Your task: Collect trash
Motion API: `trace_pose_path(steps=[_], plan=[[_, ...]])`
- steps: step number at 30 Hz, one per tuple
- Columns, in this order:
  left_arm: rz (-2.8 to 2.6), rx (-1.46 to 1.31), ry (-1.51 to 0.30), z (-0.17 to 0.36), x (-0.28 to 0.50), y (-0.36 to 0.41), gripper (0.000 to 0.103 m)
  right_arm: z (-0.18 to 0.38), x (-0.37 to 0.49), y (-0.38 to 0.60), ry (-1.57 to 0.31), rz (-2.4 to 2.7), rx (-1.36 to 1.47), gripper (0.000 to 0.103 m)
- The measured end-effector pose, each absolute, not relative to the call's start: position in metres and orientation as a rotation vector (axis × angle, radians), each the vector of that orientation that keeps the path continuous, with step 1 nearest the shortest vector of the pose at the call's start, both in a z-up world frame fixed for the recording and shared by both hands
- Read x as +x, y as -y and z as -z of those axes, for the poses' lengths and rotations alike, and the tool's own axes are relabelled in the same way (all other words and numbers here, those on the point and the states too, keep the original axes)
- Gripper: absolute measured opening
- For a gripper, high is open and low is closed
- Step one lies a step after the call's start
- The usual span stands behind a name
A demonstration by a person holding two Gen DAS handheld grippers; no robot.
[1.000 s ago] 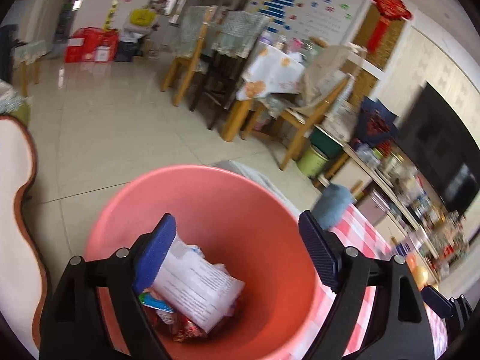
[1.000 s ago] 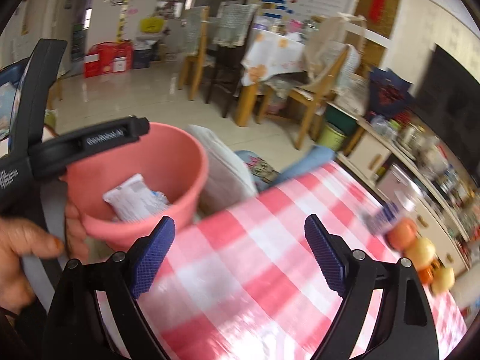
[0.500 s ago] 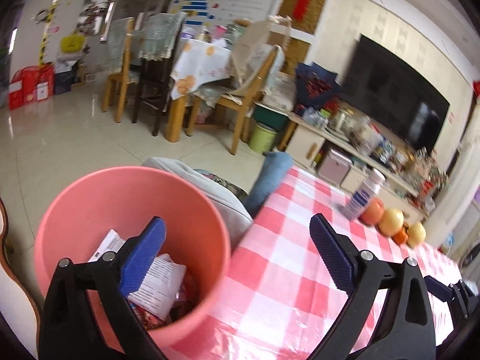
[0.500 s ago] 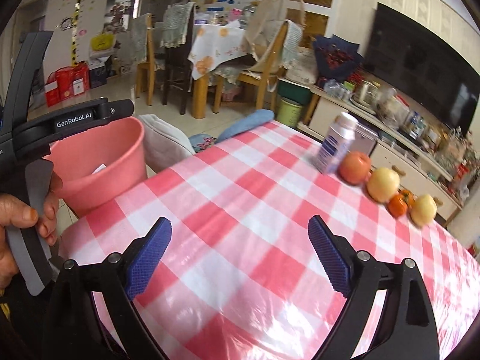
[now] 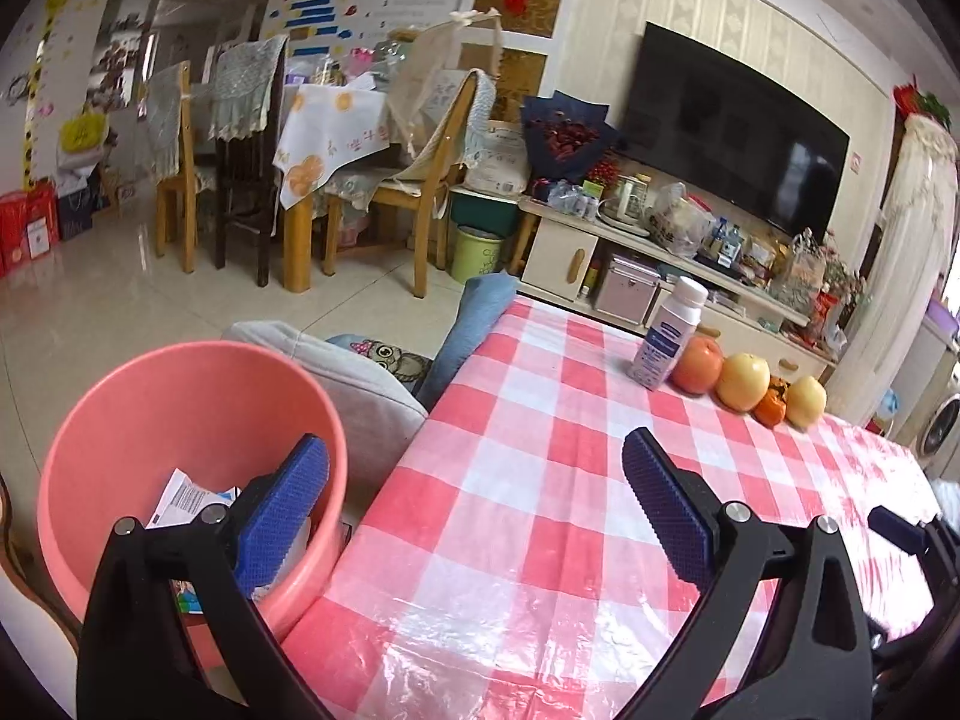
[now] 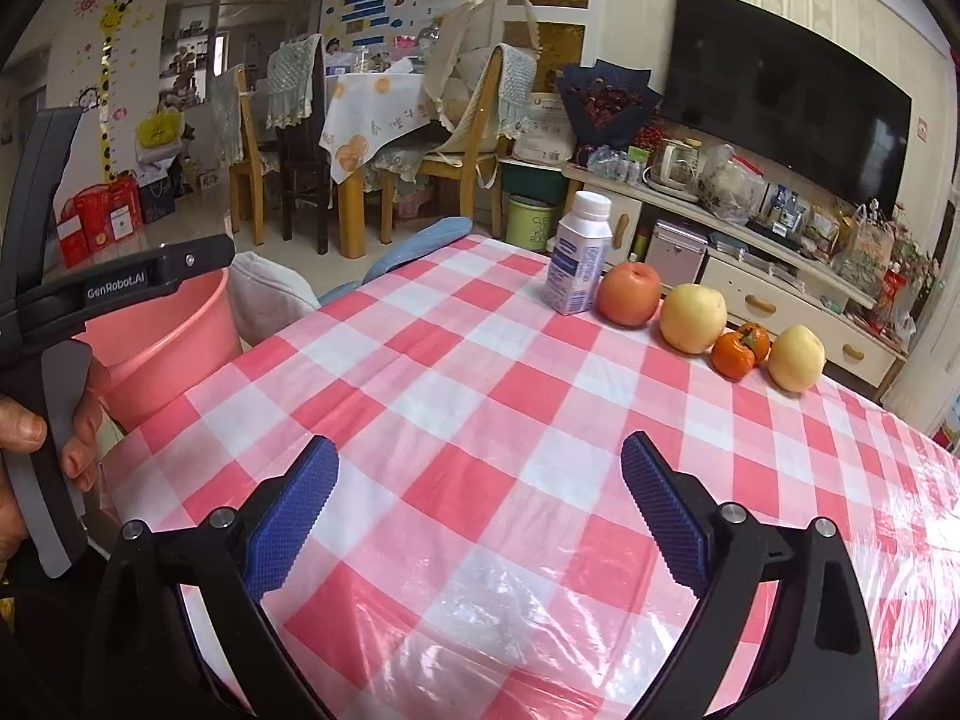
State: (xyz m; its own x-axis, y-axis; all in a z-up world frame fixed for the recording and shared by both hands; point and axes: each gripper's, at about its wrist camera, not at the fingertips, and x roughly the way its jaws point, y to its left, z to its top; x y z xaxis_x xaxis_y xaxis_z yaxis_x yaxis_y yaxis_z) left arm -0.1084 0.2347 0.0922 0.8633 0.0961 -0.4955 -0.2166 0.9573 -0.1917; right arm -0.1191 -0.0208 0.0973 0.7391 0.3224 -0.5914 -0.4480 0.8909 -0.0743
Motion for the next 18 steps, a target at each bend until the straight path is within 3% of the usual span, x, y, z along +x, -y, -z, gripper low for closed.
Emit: trace_pose_path(steps=[18], plan=[[-0.069,-0.109,-0.523,-0.095,-0.101,-0.16,0.099,-0.103,-0.112,0.097,-0.586,-0.353,-0.121,0.095]])
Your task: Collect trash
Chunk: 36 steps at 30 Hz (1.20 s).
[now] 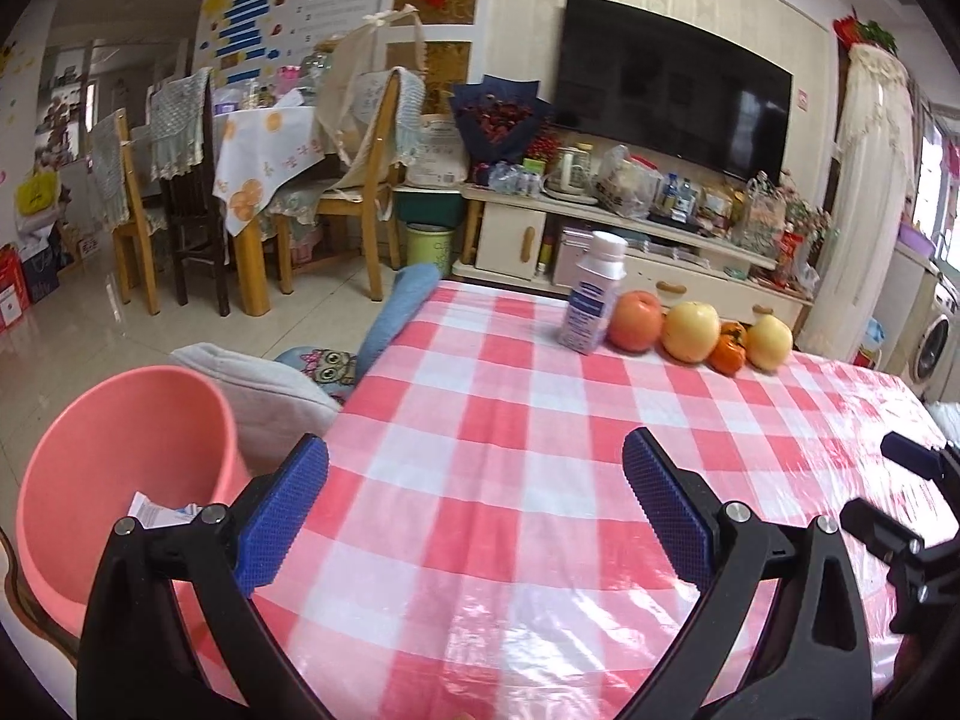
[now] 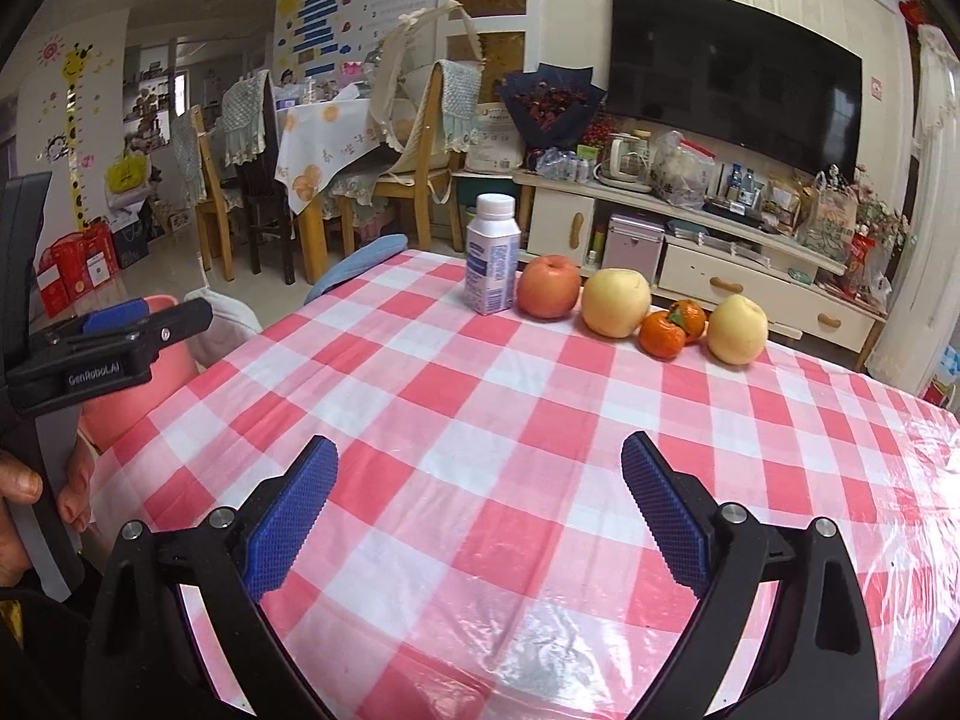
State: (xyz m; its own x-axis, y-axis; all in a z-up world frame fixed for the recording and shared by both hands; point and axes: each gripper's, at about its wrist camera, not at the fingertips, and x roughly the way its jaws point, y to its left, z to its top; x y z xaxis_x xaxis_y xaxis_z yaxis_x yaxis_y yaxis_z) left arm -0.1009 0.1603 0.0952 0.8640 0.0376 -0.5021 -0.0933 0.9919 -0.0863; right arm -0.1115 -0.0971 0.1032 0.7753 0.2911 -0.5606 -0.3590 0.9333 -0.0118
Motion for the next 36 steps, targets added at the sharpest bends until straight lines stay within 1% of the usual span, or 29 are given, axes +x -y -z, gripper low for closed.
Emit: trace_pose_path(steps=[9,16,21,36], plan=[[-0.041,-0.051,-0.512,-0.099,-0.1,-0.126,0.099,-0.109,-0.111,0.131,-0.555,-0.297,-0.107,0.095],[-0.015,-0.082,-0.5,-0.113,-0.096,-0.11,0.099,-0.115,-0.111,0.153,-0.533,-0.267,-0.104,0.095],[0.016,-0.094,-0.512,-0.124,-0.093,-0.083,0.099,-0.121,-0.111,0.172,-0.514,-0.241,-0.082,0.095],[0.083,-0.017,-0.503,-0.155,-0.085,-0.005,0.099,-0.131,-0.11,0.245,-0.476,-0.145,0.039,0.095]])
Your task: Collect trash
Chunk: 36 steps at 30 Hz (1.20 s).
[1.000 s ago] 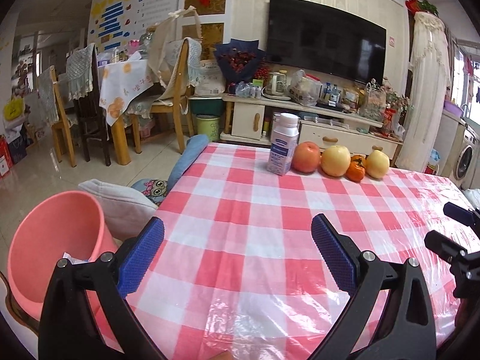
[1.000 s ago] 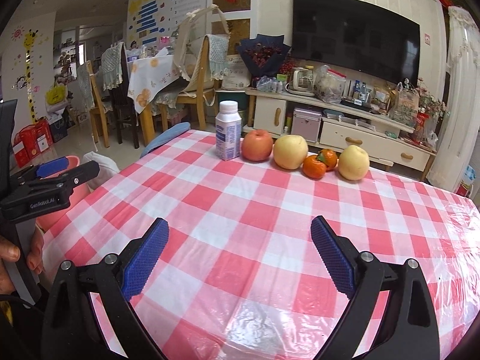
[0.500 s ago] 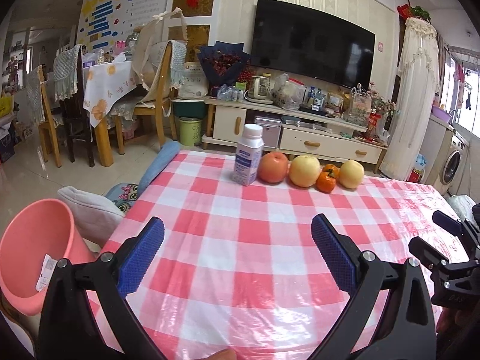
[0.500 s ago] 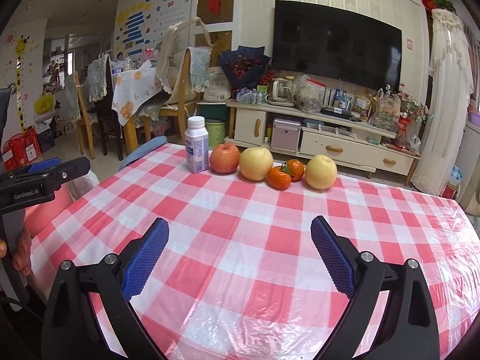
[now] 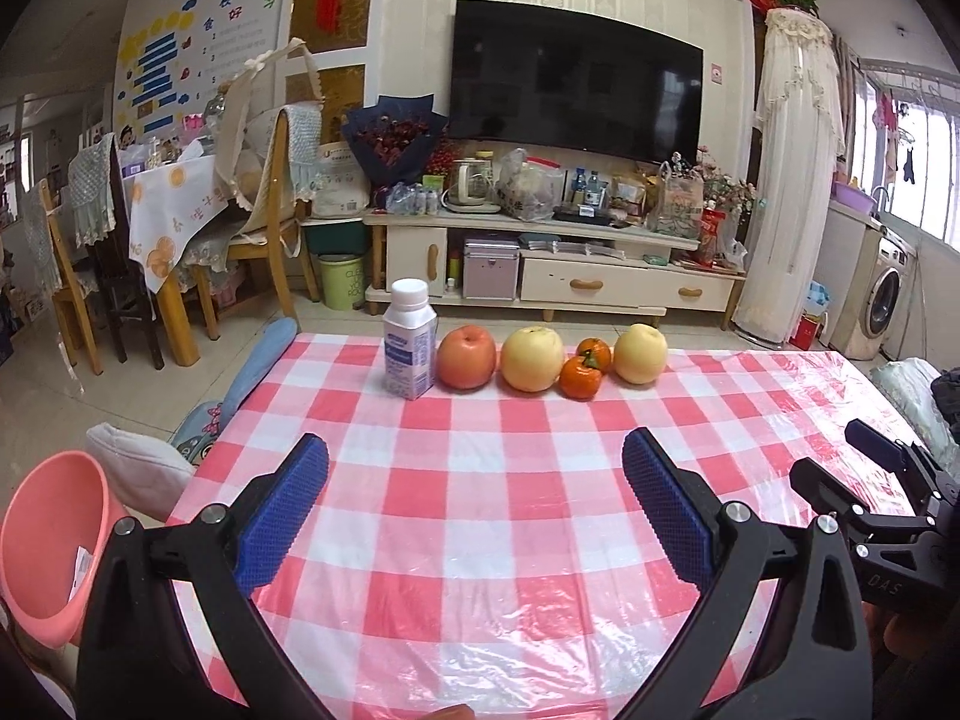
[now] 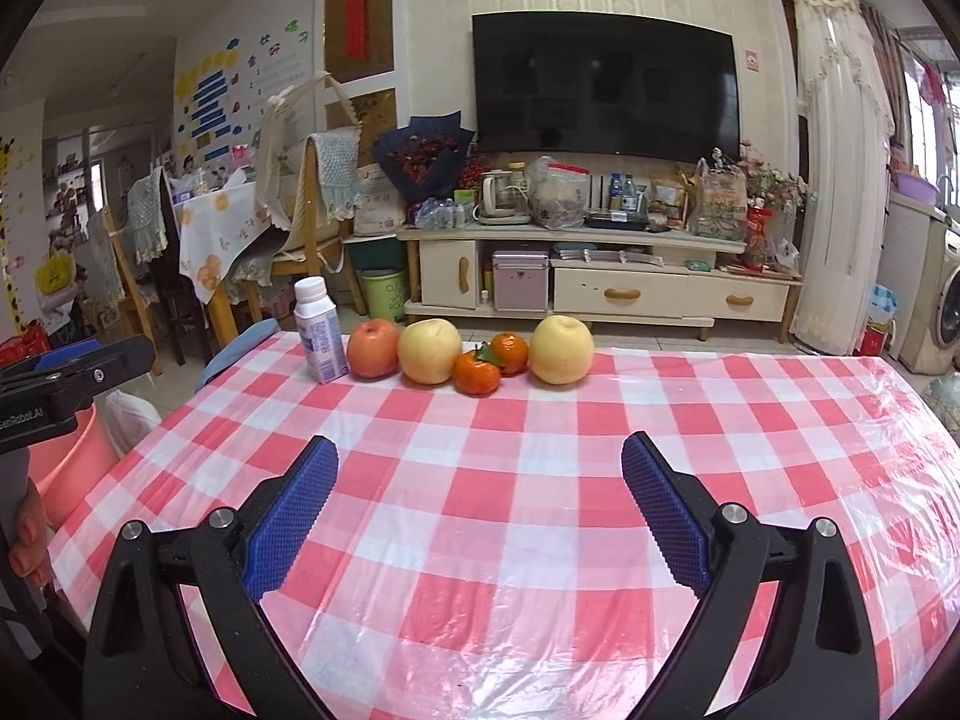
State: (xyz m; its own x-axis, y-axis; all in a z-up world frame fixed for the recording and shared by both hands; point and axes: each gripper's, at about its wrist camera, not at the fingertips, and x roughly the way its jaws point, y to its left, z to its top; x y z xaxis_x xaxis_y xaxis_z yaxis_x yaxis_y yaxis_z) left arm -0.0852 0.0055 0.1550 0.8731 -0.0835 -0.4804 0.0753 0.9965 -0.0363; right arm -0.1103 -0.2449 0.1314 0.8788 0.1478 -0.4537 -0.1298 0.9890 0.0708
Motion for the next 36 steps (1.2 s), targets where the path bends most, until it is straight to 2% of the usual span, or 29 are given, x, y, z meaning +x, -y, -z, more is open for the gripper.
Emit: trace_pose_path(steps=[11,23,27,36], plan=[[0.1,0.035,-0.487,-0.162,-0.082,0.026,0.099,-0.132,-0.112,0.258,-0.457,-0.125,0.026,0.095],[0.134,0.037,-0.498,-0.148,-0.07,0.031,0.099,-0.119,-0.103,0.255,-0.501,-0.148,0.006,0.095],[0.128,0.037,-0.546,-0.129,-0.057,0.027,0.099,-0.109,-0.094,0.248,-0.553,-0.163,0.004,0.095],[0.053,0.015,-0.784,-0.044,-0.012,0.009,0.099,-0.06,-0.064,0.224,-0.77,-0.184,-0.011,0.095]])
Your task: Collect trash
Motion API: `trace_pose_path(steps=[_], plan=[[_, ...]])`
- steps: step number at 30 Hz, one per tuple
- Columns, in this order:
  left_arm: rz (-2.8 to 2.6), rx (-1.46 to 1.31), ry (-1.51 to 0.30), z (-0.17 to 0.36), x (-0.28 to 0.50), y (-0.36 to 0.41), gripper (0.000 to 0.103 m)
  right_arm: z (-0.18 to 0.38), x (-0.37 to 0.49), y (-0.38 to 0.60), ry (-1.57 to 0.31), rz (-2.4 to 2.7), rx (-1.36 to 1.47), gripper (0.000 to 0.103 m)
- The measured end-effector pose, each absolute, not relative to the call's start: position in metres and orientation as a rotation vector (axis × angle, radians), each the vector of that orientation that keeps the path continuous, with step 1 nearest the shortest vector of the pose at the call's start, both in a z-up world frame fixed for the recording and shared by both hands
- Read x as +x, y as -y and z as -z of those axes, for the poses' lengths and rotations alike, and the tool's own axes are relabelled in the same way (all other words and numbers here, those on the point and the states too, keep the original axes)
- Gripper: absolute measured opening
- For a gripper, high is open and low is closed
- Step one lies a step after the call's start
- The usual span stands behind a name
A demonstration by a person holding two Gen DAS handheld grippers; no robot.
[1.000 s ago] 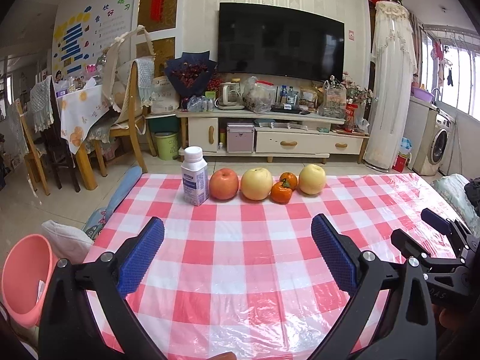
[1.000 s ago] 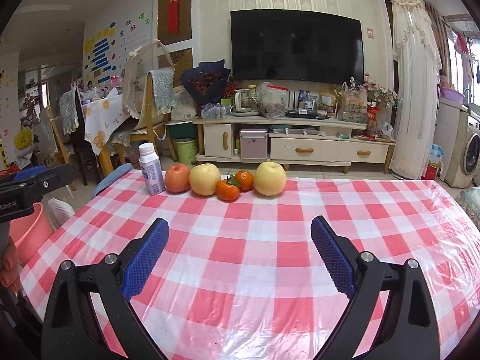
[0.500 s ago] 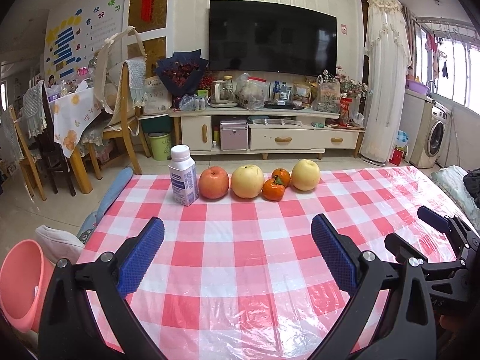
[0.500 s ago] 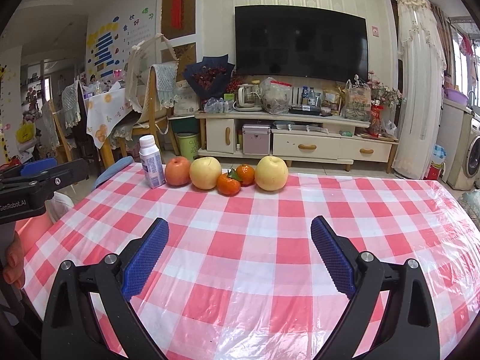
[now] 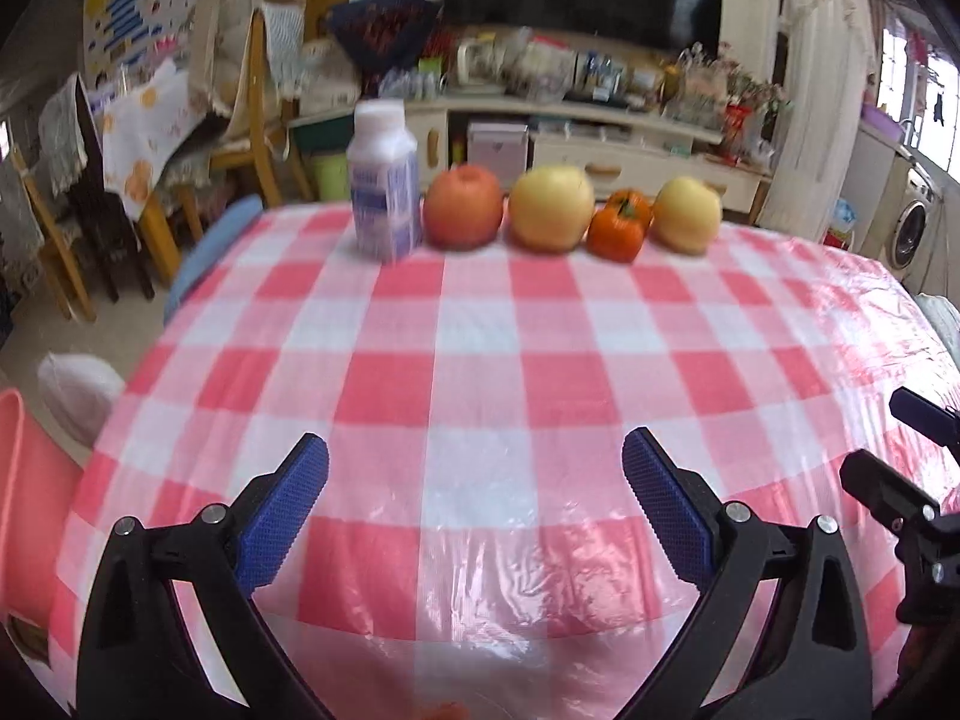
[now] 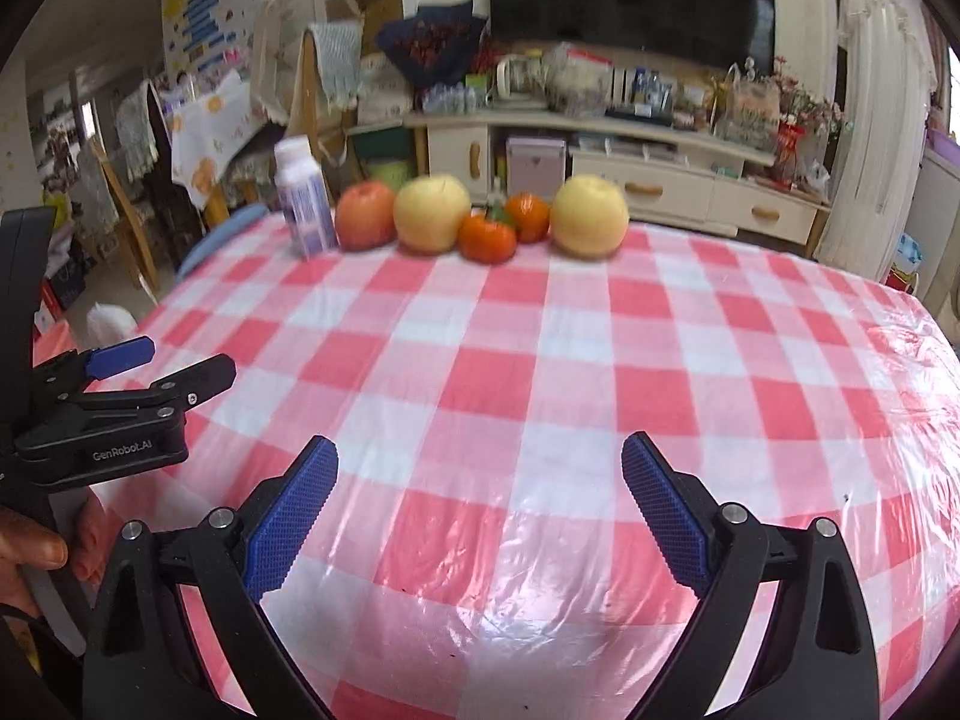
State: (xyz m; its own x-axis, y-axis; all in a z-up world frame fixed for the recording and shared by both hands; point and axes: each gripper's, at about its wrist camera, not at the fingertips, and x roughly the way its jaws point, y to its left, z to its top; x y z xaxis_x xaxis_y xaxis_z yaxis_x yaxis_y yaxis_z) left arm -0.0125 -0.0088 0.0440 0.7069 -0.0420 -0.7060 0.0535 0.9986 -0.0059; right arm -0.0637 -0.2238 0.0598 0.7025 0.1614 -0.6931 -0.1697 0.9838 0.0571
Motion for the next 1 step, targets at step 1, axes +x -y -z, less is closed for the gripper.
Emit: trace_pose_path(steps=[1], plan=[[0.053,-0.004,-0.812,-0.035,-0.0083,0.007,0.099,-0.052,-0.0595,0.2183,-0.803,-0.184,-0.026,0.095]])
